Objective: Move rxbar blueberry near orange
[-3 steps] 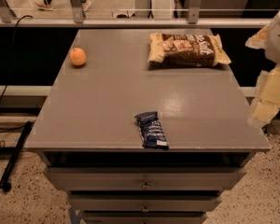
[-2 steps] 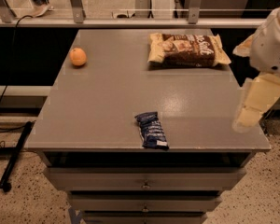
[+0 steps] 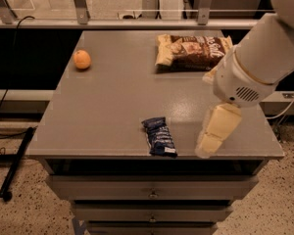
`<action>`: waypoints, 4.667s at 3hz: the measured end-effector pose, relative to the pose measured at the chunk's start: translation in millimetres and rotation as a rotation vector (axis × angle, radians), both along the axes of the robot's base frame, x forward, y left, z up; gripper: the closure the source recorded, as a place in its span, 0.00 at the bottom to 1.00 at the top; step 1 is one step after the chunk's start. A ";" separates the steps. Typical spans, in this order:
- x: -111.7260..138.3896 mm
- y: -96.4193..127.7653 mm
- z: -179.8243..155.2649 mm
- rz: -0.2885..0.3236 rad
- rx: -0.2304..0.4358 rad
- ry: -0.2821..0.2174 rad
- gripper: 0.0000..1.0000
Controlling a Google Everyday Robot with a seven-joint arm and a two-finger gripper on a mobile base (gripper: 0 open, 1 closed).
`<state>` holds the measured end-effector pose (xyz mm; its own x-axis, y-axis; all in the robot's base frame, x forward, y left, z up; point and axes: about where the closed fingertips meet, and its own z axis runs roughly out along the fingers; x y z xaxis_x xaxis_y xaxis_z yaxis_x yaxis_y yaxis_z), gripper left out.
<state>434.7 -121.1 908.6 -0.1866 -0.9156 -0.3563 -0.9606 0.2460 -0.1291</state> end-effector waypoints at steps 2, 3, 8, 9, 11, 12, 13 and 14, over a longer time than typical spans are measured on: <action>-16.2 76.8 -44.7 0.073 0.085 -0.014 0.00; -13.0 101.7 -65.7 0.095 0.117 -0.011 0.00; 7.2 109.3 -71.0 0.101 0.167 -0.030 1.00; 15.9 115.1 -59.2 0.125 0.178 -0.052 1.00; 30.0 122.1 -40.7 0.157 0.194 -0.093 1.00; 44.6 135.4 -39.0 0.185 0.215 -0.123 1.00; 72.3 166.1 -33.6 0.257 0.243 -0.169 1.00; 110.6 203.7 -28.1 0.340 0.262 -0.216 1.00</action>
Offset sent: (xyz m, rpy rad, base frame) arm -0.0185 0.1167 -0.0818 0.1408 -0.0077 0.1000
